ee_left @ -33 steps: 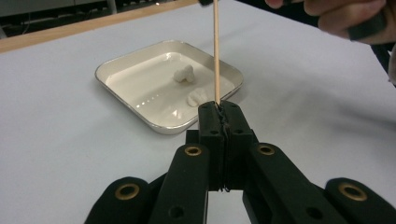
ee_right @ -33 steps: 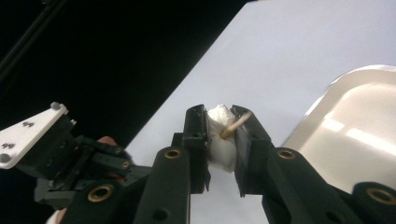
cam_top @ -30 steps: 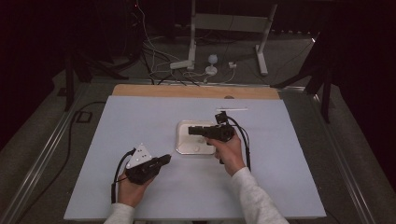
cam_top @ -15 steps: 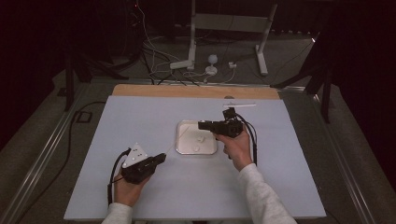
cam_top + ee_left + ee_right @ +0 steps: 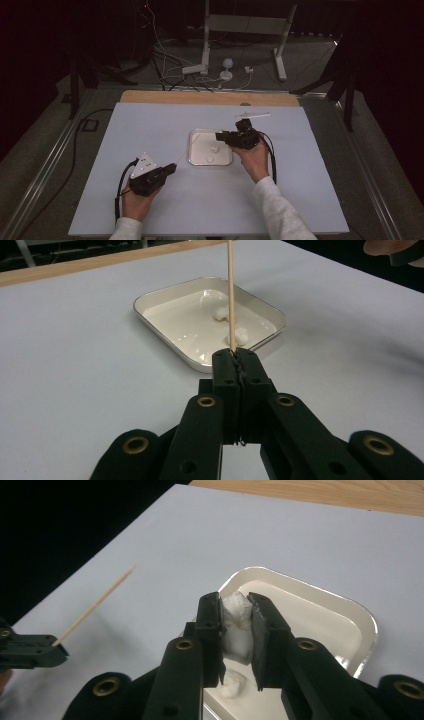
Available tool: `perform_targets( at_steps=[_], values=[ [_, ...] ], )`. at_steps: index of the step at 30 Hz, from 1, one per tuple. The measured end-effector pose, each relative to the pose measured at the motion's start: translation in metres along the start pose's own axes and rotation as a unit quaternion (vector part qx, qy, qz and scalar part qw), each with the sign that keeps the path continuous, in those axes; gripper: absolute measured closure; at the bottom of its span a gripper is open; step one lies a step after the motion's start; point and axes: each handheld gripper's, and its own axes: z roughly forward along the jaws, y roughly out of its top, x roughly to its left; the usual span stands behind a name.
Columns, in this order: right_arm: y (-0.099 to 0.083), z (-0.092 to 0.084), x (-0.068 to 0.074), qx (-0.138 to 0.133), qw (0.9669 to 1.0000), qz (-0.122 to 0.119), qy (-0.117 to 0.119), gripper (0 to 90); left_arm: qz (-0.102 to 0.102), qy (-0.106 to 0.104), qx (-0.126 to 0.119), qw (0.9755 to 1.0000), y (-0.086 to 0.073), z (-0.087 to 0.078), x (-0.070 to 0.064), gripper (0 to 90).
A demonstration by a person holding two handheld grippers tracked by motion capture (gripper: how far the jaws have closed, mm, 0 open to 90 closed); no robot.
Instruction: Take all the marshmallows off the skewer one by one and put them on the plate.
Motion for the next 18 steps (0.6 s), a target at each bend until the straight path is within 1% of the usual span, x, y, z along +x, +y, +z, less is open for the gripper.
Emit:
perform_targets(
  at_steps=[4,9,14,18],
  values=[
    [-0.003,0.002,-0.002,0.006,0.9998,-0.009,-0.016,76.3,0.0,0.002,0.001,1.0,0.0,0.0,0.0,90.0],
    [-0.007,0.004,-0.004,0.011,0.9996,-0.011,-0.025,76.3,0.0,0.002,0.002,1.0,0.0,0.001,0.0,89.9],
    [-0.011,0.008,-0.005,0.018,0.999,-0.019,-0.035,76.2,-0.002,0.003,0.001,1.0,0.0,0.0,0.0,89.9],
    [-0.013,0.011,-0.005,0.023,0.9988,-0.021,-0.037,76.0,-0.007,0.004,-0.001,1.0,-0.001,0.0,0.001,89.8]
  ],
)
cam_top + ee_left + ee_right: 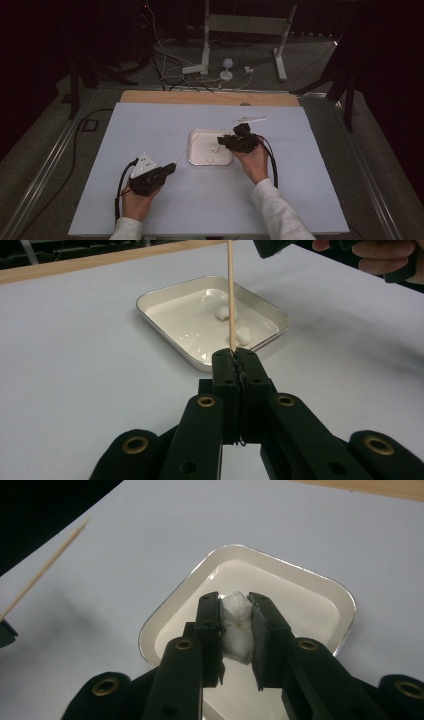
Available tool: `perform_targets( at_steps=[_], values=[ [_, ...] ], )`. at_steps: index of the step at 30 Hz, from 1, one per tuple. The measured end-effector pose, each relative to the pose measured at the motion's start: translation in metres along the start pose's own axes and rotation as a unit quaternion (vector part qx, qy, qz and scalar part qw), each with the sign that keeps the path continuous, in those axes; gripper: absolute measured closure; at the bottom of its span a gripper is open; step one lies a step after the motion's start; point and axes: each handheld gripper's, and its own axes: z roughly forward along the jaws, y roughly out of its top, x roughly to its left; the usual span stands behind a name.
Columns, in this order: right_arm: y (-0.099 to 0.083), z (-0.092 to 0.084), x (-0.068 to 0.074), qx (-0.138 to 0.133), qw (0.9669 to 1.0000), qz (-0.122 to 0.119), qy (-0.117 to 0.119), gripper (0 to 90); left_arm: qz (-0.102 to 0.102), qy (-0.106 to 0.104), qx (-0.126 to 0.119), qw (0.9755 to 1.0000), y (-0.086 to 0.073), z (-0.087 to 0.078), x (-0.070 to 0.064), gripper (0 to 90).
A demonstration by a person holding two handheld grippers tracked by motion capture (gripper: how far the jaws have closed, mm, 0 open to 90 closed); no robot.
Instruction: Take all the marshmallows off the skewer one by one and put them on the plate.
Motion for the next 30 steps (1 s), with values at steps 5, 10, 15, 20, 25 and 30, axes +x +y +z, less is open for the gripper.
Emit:
perform_targets(
  at_steps=[5,10,15,20,25,30],
  values=[
    [-0.003,0.004,0.001,0.009,0.9999,-0.007,-0.006,75.9,-0.003,0.001,-0.001,1.0,0.0,-0.001,0.001,89.8],
    [-0.008,0.008,0.001,0.016,0.9997,-0.013,-0.013,75.8,-0.006,0.002,0.001,1.0,-0.001,0.0,0.001,89.8],
    [-0.012,0.011,0.001,0.023,0.9995,-0.016,-0.017,75.6,-0.014,0.004,0.002,0.9999,-0.001,0.002,0.001,89.7],
    [-0.02,0.015,-0.005,0.032,0.9992,-0.011,-0.022,74.5,-0.017,0.002,0.002,0.9999,0.001,0.004,0.0,89.6],
    [-0.025,0.018,-0.011,0.038,0.9983,0.004,-0.044,36.9,-0.023,0.002,0.0,0.9997,0.006,0.006,0.001,89.5],
    [-0.027,0.012,-0.011,0.011,0.9988,0.009,-0.047,14.9,-0.026,0.003,0.001,0.9997,0.014,0.011,-0.002,89.4]
  ],
)
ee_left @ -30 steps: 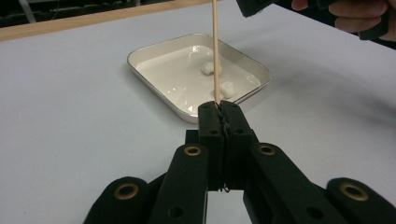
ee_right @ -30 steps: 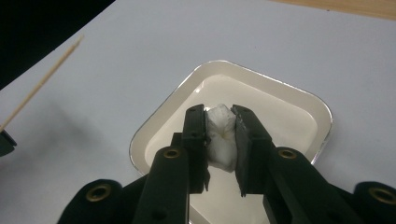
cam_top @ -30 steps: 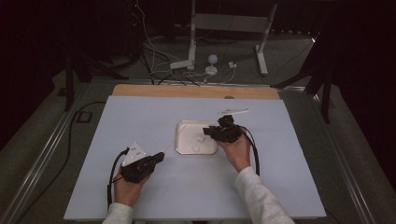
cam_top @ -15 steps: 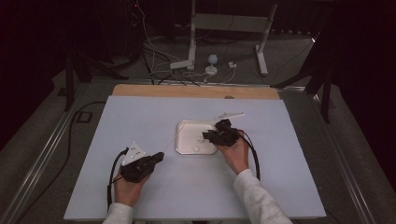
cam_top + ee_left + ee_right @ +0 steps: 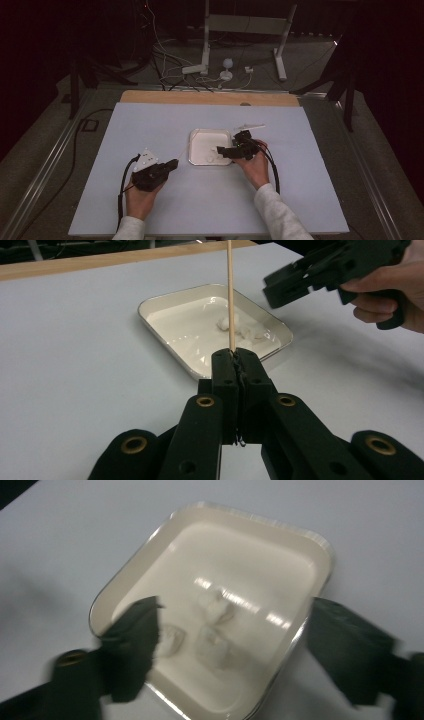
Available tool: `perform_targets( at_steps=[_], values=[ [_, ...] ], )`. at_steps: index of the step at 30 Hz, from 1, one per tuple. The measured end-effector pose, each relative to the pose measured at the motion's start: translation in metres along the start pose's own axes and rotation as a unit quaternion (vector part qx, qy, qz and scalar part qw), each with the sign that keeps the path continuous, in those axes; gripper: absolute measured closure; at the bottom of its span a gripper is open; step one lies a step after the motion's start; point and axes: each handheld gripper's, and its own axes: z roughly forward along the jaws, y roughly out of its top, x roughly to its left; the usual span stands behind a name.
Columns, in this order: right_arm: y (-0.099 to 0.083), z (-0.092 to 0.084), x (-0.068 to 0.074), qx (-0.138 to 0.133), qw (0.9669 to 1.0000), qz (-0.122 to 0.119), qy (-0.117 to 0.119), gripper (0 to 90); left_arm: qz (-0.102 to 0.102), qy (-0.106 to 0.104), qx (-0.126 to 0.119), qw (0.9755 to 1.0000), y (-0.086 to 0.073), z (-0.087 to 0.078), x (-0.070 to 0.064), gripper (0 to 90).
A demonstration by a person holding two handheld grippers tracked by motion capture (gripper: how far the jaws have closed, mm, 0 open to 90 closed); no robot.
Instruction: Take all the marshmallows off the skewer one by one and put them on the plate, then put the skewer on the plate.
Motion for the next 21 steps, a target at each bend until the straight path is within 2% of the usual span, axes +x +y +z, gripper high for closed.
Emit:
perform_targets(
  at_steps=[2,4,6,13,21],
  values=[
    [0.0,-0.007,0.004,-0.016,0.9998,-0.012,-0.006,9.5,-0.002,0.0,0.0,1.0,0.003,0.003,-0.001,89.4],
    [-0.001,-0.013,0.008,-0.022,0.9995,-0.023,0.0,2.1,-0.007,0.001,-0.004,1.0,0.007,0.007,-0.002,89.4],
    [-0.001,-0.019,0.011,-0.027,0.9989,-0.037,0.009,0.2,-0.01,0.002,-0.005,0.9999,0.012,0.01,-0.002,89.4],
    [-0.009,-0.041,0.015,-0.053,0.997,-0.051,0.026,0.0,-0.021,0.009,-0.011,0.9997,0.025,0.022,-0.005,89.3],
    [-0.03,-0.058,0.004,-0.067,0.9965,-0.049,0.014,0.0,-0.032,0.016,-0.008,0.9993,0.033,0.038,-0.006,89.2]
  ],
)
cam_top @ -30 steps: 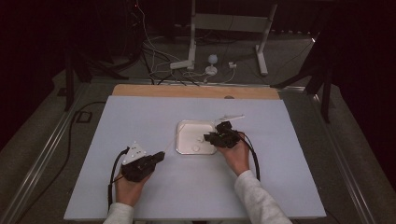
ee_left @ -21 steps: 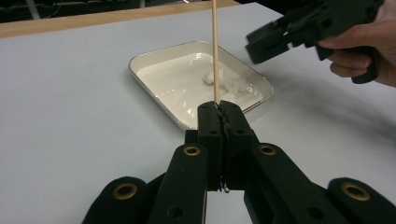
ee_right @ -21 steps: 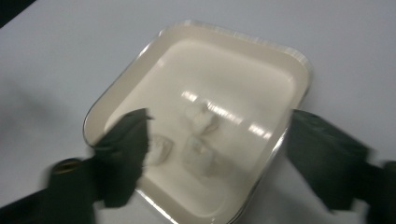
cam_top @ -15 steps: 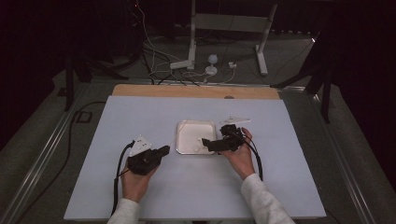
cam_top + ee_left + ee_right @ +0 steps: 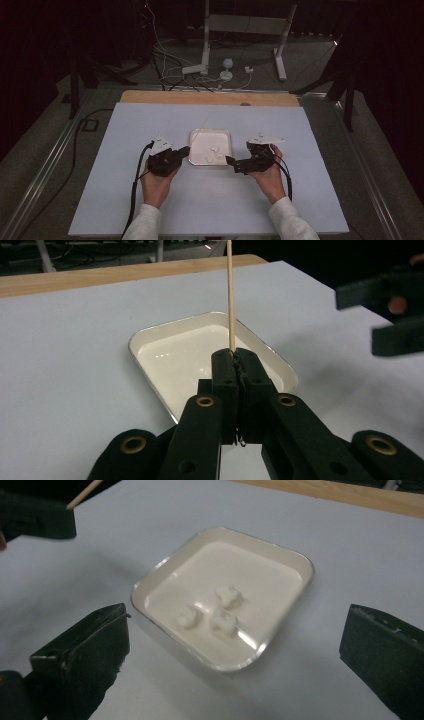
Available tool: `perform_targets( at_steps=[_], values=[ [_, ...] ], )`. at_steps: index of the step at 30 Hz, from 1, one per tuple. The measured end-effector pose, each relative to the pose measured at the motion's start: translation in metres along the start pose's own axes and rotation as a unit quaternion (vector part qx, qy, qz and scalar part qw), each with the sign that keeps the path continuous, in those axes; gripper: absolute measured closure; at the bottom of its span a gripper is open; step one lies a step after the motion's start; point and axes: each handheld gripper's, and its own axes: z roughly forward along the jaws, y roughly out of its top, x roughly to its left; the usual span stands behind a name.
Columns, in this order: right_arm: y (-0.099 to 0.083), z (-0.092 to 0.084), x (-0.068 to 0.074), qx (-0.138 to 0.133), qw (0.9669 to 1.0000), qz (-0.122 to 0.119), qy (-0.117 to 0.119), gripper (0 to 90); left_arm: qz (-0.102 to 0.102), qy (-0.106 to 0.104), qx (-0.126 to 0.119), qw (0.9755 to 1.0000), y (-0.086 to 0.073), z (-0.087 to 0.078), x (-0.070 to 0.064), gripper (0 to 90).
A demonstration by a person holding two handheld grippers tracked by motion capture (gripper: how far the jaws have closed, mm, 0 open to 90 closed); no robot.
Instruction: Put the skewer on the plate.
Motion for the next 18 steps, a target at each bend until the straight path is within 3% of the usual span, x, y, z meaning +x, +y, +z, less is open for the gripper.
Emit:
perform_targets(
  at_steps=[11,18],
  values=[
    [-0.026,-0.032,-0.012,-0.018,0.9997,0.008,-0.016,0.0,-0.009,0.021,0.021,0.9995,0.002,0.029,-0.002,89.0],
    [-0.038,-0.044,-0.019,-0.025,0.9991,0.027,-0.02,0.0,-0.02,0.045,0.026,0.9984,-0.001,0.042,0.0,89.0]
  ],
)
